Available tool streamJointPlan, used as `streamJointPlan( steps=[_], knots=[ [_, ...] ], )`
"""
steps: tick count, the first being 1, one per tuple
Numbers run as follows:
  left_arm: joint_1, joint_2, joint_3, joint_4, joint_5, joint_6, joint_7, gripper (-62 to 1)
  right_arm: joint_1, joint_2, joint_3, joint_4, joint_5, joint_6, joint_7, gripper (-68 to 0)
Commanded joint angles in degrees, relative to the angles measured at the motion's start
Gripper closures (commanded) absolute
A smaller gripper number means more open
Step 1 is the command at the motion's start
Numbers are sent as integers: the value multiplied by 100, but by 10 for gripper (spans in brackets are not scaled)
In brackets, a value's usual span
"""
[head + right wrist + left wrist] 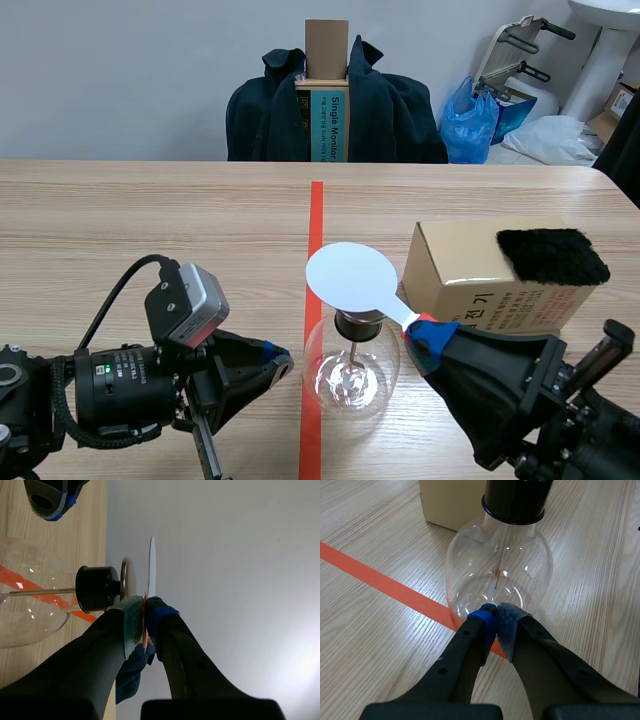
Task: Do the electroscope experiment.
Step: 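Move the plate toward and away from the electroscope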
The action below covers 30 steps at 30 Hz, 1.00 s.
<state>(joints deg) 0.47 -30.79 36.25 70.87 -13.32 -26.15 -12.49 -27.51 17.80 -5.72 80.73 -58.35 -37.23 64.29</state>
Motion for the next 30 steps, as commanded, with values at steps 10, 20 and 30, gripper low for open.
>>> streamJointPlan(
  steps=[10,20,30],
  knots=[
    [15,35,-22,101,-52,-11,-101,-21,48,81,50,94,-74,-20,35,-9],
    [15,46,-26,101,-52,-9,-101,-21,48,109,57,96,-107,-24,-341,-9],
    [15,44,-26,101,-52,-9,-101,-21,-33,109,116,114,-127,-48,-1095,-8]
  ],
)
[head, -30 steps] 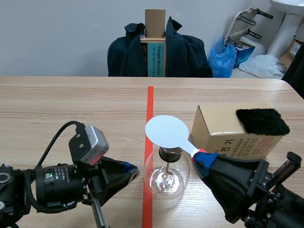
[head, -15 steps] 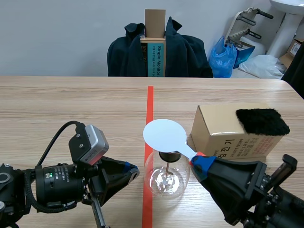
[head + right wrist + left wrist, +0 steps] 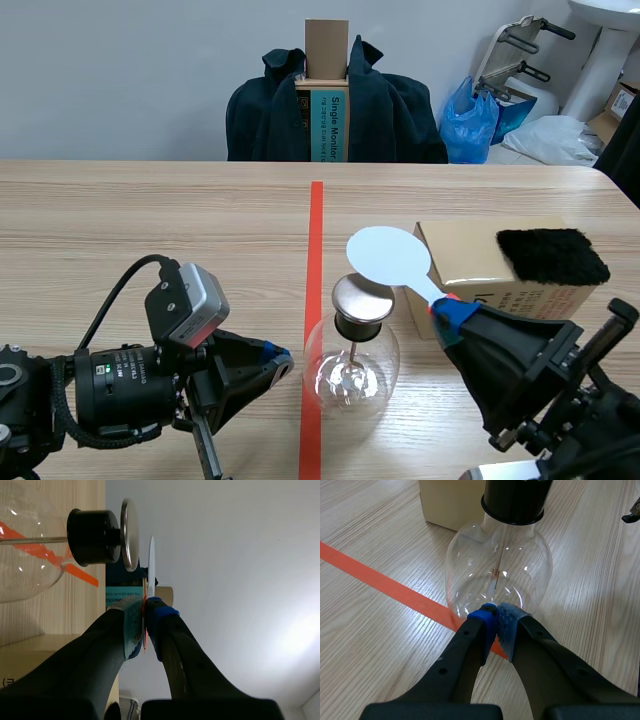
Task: Do the electroscope experiment.
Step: 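Move the plate toward and away from the electroscope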
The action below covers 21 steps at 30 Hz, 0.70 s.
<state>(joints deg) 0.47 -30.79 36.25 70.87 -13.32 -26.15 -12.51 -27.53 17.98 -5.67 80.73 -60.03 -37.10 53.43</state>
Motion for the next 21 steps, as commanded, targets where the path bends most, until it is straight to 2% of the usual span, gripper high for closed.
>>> streamJointPlan(
  steps=[1,10,16,21],
  knots=[
    [13,44,-26,101,-52,-9,-98,-21,-46,92,136,114,31,-63,-28,-8],
    [13,44,-26,101,-52,-9,-98,-21,-105,90,297,118,15,-103,-468,-8],
    [13,44,-26,101,-52,-9,-98,-21,-105,90,315,118,15,-101,-431,-8],
    [15,44,-26,101,-52,-9,-98,-21,-105,90,315,120,17,-105,-138,-8]
  ],
)
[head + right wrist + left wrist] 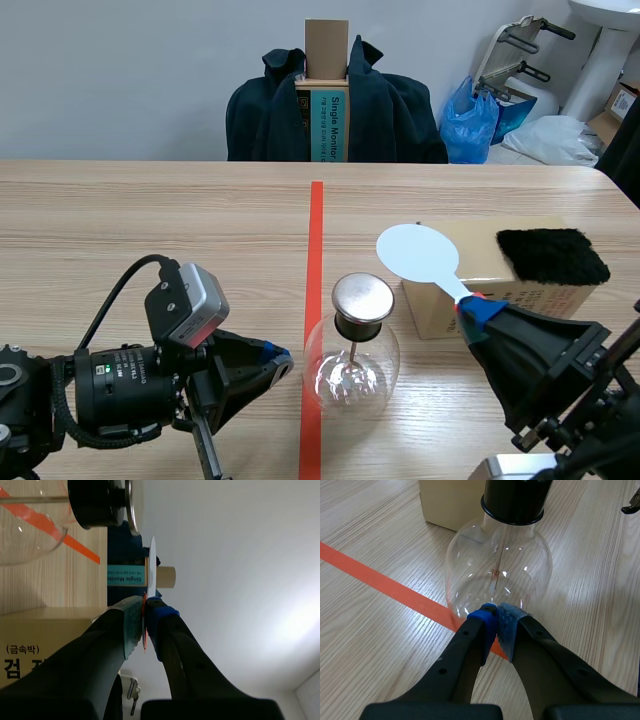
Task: Do the electroscope experiment.
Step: 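Move the plate toward and away from the electroscope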
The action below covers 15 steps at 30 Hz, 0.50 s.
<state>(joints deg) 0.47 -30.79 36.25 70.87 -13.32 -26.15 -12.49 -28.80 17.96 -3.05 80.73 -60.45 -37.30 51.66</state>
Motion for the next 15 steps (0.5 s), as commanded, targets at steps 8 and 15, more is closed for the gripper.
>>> streamJointPlan(
  steps=[8,15],
  knots=[
    [15,44,-26,101,-52,-9,-101,-21,22,90,48,247,59,-79,719,-9],
    [15,44,-26,101,-52,-9,-101,-21,22,90,46,247,37,-74,1134,-9]
  ],
)
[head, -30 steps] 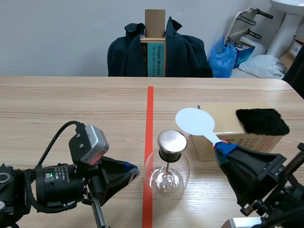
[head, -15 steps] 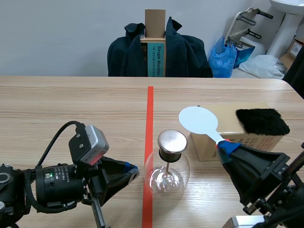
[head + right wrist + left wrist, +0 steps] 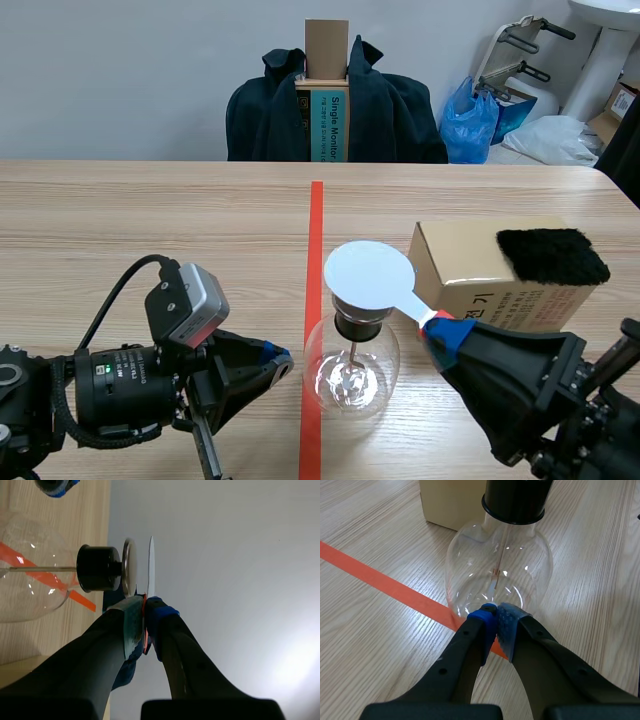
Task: Do the electroscope experiment.
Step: 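Move the plate toward and away from the electroscope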
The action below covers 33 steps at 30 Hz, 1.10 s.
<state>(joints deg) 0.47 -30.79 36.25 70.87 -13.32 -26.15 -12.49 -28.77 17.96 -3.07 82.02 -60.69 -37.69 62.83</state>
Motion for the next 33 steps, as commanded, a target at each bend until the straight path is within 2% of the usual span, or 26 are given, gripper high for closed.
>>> streamJointPlan(
  steps=[1,23,28,33],
  knots=[
    [15,44,-26,101,-52,-9,-101,-21,20,90,44,118,61,-35,37,-8],
    [15,44,-26,101,-52,-9,-101,-21,20,92,44,118,70,4,31,-9],
    [15,44,-26,101,-52,-9,-98,-21,20,90,44,118,90,4,-234,-9],
    [15,46,-26,101,-55,-9,-98,-21,20,90,46,118,114,4,-730,-9]
  ],
)
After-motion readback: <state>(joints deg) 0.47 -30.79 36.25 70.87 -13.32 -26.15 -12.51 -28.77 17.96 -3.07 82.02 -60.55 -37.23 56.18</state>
